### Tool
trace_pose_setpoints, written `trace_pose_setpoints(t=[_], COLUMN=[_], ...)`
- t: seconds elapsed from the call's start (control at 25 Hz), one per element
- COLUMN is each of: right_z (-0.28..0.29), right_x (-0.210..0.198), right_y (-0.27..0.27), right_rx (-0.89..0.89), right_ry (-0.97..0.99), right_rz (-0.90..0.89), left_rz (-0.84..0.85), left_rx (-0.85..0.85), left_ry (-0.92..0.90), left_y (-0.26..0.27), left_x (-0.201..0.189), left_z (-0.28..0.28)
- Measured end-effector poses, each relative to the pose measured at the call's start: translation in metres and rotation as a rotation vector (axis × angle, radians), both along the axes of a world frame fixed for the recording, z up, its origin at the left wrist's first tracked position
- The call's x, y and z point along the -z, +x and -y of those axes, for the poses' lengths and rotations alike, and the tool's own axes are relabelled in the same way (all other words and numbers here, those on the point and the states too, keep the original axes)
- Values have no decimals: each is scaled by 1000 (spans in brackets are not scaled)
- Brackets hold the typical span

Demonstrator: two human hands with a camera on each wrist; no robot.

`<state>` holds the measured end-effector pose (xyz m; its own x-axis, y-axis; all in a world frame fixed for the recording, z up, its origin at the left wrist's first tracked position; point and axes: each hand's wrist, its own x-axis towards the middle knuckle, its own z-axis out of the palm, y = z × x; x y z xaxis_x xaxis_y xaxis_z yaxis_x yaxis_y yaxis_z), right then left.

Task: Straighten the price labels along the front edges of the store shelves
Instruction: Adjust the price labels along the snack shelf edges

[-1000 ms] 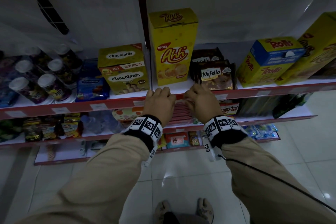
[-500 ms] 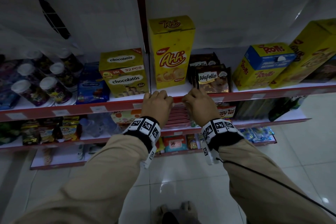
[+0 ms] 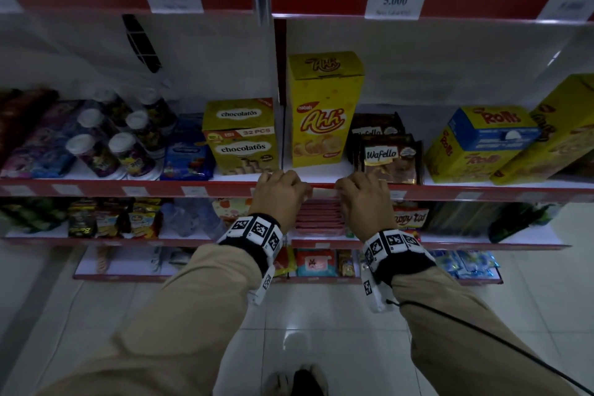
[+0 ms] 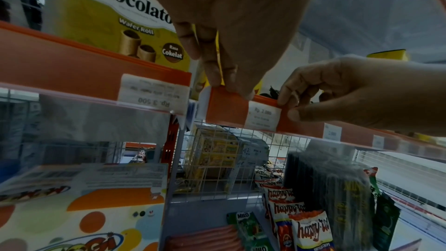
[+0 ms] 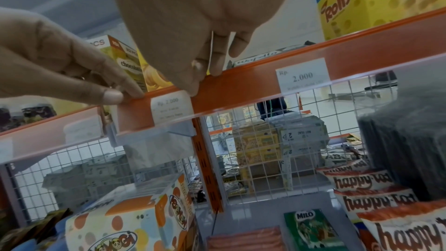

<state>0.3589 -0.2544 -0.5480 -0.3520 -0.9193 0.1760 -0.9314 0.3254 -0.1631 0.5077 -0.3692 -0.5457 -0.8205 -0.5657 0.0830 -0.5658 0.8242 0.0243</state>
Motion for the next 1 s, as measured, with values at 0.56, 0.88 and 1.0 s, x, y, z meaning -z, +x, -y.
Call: trace_pose_setpoints(t=[0.56, 0.88, 1.0], right_z=[24, 57, 65], right_x=[6, 29, 38], right_y=[44, 128, 150], right_rx=[115, 158, 219], right_ry=[32, -335, -398], right_rz=[143, 393, 506], left_rz=[31, 44, 21], left_rx=[142, 126, 145], left_ry=[53, -6, -18], left_y=[46, 108, 121], left_x=[-8, 4, 9], left_z=[19, 50, 55])
